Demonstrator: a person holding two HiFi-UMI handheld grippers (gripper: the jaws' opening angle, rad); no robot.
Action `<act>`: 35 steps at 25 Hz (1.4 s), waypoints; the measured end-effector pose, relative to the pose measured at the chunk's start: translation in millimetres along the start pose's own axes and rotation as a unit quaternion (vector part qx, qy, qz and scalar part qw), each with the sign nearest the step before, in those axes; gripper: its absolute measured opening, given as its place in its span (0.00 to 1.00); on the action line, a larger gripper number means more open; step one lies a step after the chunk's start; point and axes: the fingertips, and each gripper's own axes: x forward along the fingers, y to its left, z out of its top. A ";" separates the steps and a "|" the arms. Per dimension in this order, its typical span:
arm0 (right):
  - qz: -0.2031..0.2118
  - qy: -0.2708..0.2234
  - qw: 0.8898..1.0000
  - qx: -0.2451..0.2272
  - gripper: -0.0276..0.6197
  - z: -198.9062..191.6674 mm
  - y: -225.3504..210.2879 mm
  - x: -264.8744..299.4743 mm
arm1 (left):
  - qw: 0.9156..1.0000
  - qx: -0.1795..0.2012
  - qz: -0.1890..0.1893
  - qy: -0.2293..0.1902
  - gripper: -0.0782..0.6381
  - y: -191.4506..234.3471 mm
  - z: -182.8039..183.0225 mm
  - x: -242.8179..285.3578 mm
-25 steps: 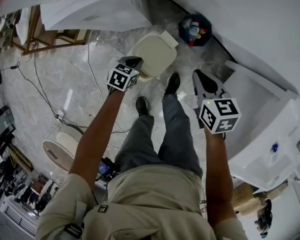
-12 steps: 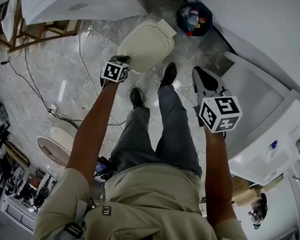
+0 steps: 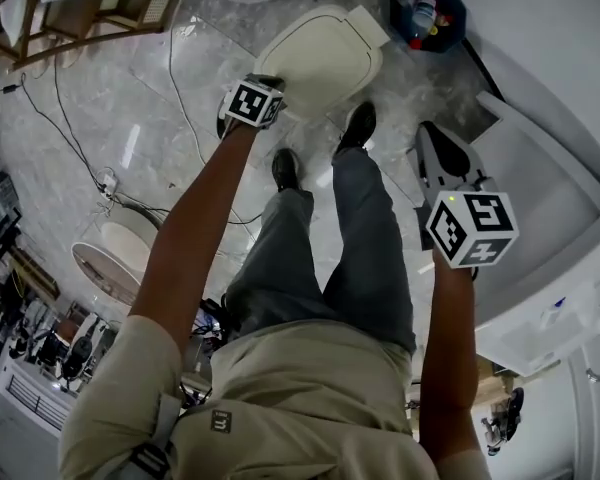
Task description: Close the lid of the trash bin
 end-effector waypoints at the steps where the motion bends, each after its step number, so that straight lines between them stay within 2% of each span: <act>1: 0.000 0.002 1.000 0.000 0.08 -2.5 0.3 0.9 | 1.000 0.001 -0.001 0.000 0.13 0.3 -1.2 1.6; 10: 0.000 0.005 1.000 -0.004 0.08 -17.1 4.8 0.8 | 1.000 0.014 0.008 -0.003 0.13 2.1 -5.4 7.2; 14: -0.001 -0.004 1.000 -0.009 0.08 -12.0 13.2 -12.2 | 1.000 0.018 0.006 0.009 0.13 -4.1 -4.5 -1.5; 17: -0.002 -0.016 1.000 -0.016 0.08 -1.7 20.5 -28.2 | 1.000 0.029 0.004 0.005 0.13 -16.0 0.6 -21.5; 20: -0.003 -0.032 0.999 -0.024 0.08 14.4 33.1 -47.6 | 0.998 0.056 0.019 -0.011 0.13 -21.8 11.0 -55.6; 22: -0.002 -0.043 0.999 -0.032 0.08 27.7 45.8 -62.6 | 0.998 0.057 0.007 -0.023 0.13 -32.7 15.9 -82.1; 26: 0.001 -0.071 0.996 -0.052 0.08 57.6 75.6 -95.4 | 0.995 0.069 0.009 -0.073 0.13 -45.7 41.4 -155.5; 29: 0.003 -0.093 0.993 -0.068 0.08 79.3 99.9 -121.8 | 0.989 0.083 0.012 -0.124 0.13 -58.3 64.0 -218.1; 35: 0.012 -0.142 0.985 -0.098 0.08 117.4 157.6 -180.1 | 0.965 0.111 0.011 -0.236 0.13 -92.2 99.8 -353.7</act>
